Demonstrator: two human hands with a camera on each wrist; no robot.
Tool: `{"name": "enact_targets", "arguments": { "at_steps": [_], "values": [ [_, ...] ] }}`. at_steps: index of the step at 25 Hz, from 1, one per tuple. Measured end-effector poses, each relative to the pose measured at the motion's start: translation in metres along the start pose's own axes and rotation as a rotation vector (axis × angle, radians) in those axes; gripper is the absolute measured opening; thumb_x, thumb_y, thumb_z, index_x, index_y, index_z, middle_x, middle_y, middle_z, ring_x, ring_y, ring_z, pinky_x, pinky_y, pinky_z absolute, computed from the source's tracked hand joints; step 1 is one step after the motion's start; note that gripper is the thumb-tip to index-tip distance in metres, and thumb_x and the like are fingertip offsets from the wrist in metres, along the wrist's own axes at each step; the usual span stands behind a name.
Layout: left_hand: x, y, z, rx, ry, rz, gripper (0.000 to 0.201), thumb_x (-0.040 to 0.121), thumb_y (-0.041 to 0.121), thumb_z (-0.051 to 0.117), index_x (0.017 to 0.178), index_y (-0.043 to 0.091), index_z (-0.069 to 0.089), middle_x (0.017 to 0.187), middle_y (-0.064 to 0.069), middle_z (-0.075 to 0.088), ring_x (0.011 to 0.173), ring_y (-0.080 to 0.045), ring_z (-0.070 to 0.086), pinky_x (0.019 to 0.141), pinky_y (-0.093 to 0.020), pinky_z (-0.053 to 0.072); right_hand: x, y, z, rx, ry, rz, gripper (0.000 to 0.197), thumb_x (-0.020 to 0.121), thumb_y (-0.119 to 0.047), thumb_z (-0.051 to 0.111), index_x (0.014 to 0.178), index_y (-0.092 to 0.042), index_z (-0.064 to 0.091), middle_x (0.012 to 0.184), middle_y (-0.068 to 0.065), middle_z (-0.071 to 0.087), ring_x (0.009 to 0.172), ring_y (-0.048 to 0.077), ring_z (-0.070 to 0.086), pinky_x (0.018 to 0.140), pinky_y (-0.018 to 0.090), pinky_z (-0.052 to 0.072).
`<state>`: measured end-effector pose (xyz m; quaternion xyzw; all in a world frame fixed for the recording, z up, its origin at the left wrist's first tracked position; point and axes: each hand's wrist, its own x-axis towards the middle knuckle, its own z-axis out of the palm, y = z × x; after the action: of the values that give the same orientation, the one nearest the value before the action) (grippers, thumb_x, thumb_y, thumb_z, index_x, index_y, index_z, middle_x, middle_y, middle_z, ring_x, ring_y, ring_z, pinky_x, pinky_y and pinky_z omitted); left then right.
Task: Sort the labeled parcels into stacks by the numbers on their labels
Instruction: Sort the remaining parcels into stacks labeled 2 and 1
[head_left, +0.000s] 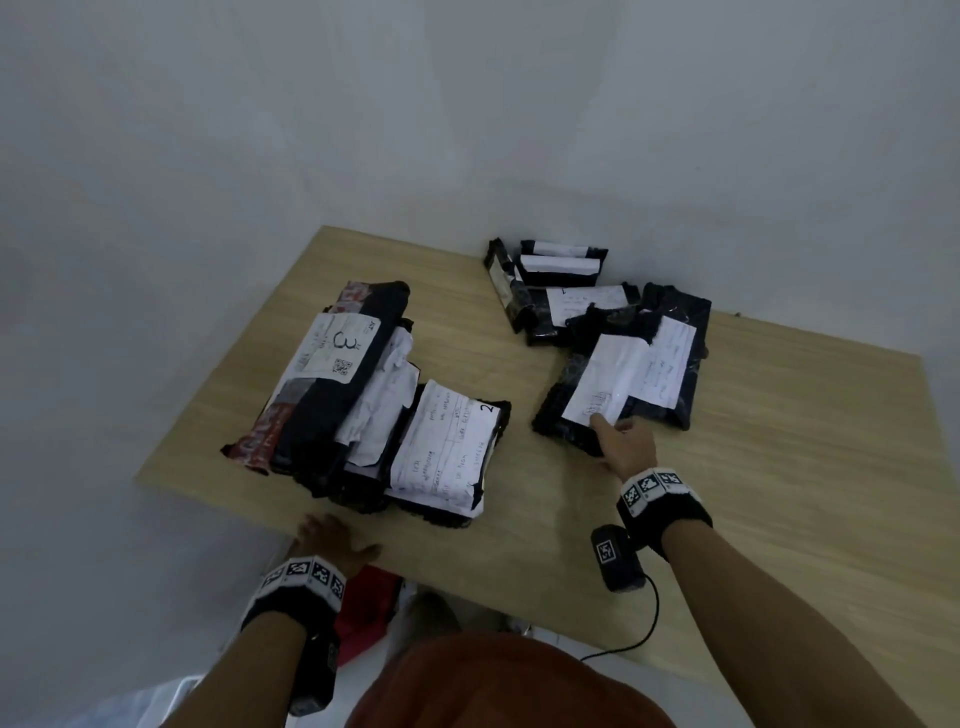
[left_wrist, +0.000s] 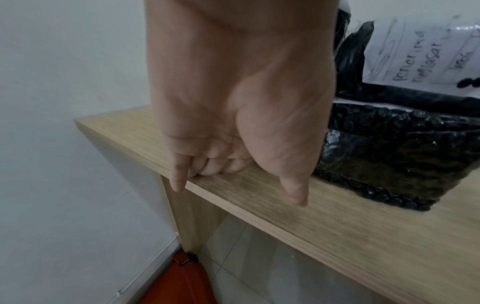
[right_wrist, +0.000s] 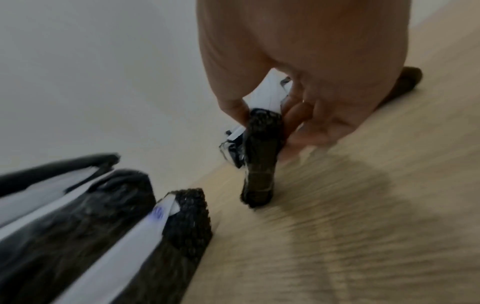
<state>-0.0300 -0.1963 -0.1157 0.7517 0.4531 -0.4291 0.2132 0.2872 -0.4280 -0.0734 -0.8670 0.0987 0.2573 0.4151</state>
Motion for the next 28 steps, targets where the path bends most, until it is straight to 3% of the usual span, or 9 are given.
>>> {"name": "enact_targets", "arguments": {
  "at_steps": [4, 8, 10, 12, 14, 17, 22, 25, 28],
  "values": [
    [0.012, 0.005, -0.016, 0.120, 0.014, -0.031, 0.111, 0.079, 0.082, 0.034, 0.153, 0.005, 0.003, 0.158, -0.027, -0.003, 0.146, -0.045, 0.000, 0.120, -0.051, 0.005, -0.035, -0.009, -0.011, -0.330, 0.036, -0.429, 0.049, 0.075, -0.039, 0.073, 0.108, -0.022, 0.042, 0.092, -0.002, 0.058, 0.076, 0.020, 0.060, 0.065, 0.036, 0.050],
    [0.018, 0.009, -0.023, 0.111, 0.015, -0.092, 0.125, 0.065, 0.093, 0.034, 0.154, 0.012, 0.002, 0.156, -0.031, -0.012, 0.144, -0.049, -0.007, 0.115, -0.061, -0.003, -0.051, 0.006, -0.005, -0.606, -0.135, -0.577, 0.039, 0.076, -0.057, 0.065, 0.100, -0.031, 0.049, 0.070, -0.015, 0.055, 0.066, 0.010, 0.057, 0.056, 0.028, 0.039],
    [0.020, 0.003, -0.027, 0.081, 0.018, -0.136, 0.130, 0.059, 0.096, 0.032, 0.154, 0.015, -0.001, 0.155, -0.031, -0.015, 0.143, -0.050, -0.010, 0.114, -0.063, -0.004, -0.046, 0.008, 0.008, -0.548, -0.117, -0.575, 0.037, 0.080, -0.052, 0.064, 0.105, -0.028, 0.053, 0.083, -0.011, 0.055, 0.077, 0.014, 0.059, 0.060, 0.027, 0.040],
    [0.024, 0.001, -0.032, 0.055, 0.039, -0.153, 0.138, 0.051, 0.099, 0.033, 0.154, 0.014, -0.006, 0.154, -0.031, -0.017, 0.143, -0.050, -0.011, 0.114, -0.064, -0.005, -0.031, 0.005, 0.019, -0.522, -0.100, -0.562, 0.050, 0.082, -0.047, 0.067, 0.121, -0.021, 0.053, 0.108, 0.000, 0.053, 0.102, 0.022, 0.058, 0.078, 0.033, 0.048],
    [0.028, 0.007, -0.039, 0.047, 0.044, -0.144, 0.141, 0.050, 0.099, 0.036, 0.153, 0.014, -0.009, 0.154, -0.030, -0.017, 0.143, -0.049, -0.011, 0.114, -0.064, -0.005, -0.015, -0.004, 0.026, -0.628, -0.158, -0.528, 0.070, 0.081, -0.052, 0.067, 0.138, -0.018, 0.044, 0.129, 0.008, 0.048, 0.118, 0.027, 0.051, 0.095, 0.040, 0.046],
    [0.030, 0.017, -0.048, 0.043, 0.058, -0.149, 0.137, 0.056, 0.095, 0.041, 0.153, 0.013, -0.010, 0.153, -0.033, -0.019, 0.143, -0.051, -0.011, 0.114, -0.064, -0.006, -0.005, -0.016, 0.031, -0.869, -0.291, -0.476, 0.097, 0.077, -0.061, 0.067, 0.153, -0.026, 0.019, 0.144, 0.008, 0.038, 0.127, 0.030, 0.042, 0.101, 0.044, 0.041],
    [0.024, 0.030, -0.060, 0.016, 0.092, -0.170, 0.132, 0.059, 0.094, 0.039, 0.153, 0.014, -0.008, 0.153, -0.035, -0.015, 0.142, -0.053, -0.009, 0.114, -0.065, -0.002, -0.007, -0.012, 0.036, -0.919, -0.542, -0.342, 0.141, 0.061, -0.058, 0.083, 0.146, -0.043, -0.029, 0.134, 0.019, 0.047, 0.115, 0.037, 0.055, 0.097, 0.051, 0.047],
    [0.026, 0.034, -0.062, 0.008, 0.121, -0.128, 0.132, 0.060, 0.093, 0.042, 0.152, 0.015, -0.010, 0.152, -0.036, -0.015, 0.141, -0.054, -0.009, 0.112, -0.068, -0.004, -0.015, -0.014, 0.039, -0.808, -0.658, -0.367, 0.143, 0.066, -0.043, 0.087, 0.147, -0.037, -0.030, 0.115, 0.018, 0.063, 0.093, 0.029, 0.064, 0.085, 0.043, 0.055],
    [0.041, 0.032, -0.067, -0.027, 0.161, -0.099, 0.147, 0.040, 0.103, 0.034, 0.154, 0.017, -0.001, 0.156, -0.031, -0.005, 0.143, -0.051, -0.001, 0.110, -0.072, -0.003, -0.018, -0.027, 0.043, -0.772, -0.712, -0.392, 0.128, 0.078, -0.036, 0.080, 0.151, -0.021, -0.025, 0.102, 0.015, 0.067, 0.079, 0.023, 0.063, 0.071, 0.033, 0.052]
  ]
}}
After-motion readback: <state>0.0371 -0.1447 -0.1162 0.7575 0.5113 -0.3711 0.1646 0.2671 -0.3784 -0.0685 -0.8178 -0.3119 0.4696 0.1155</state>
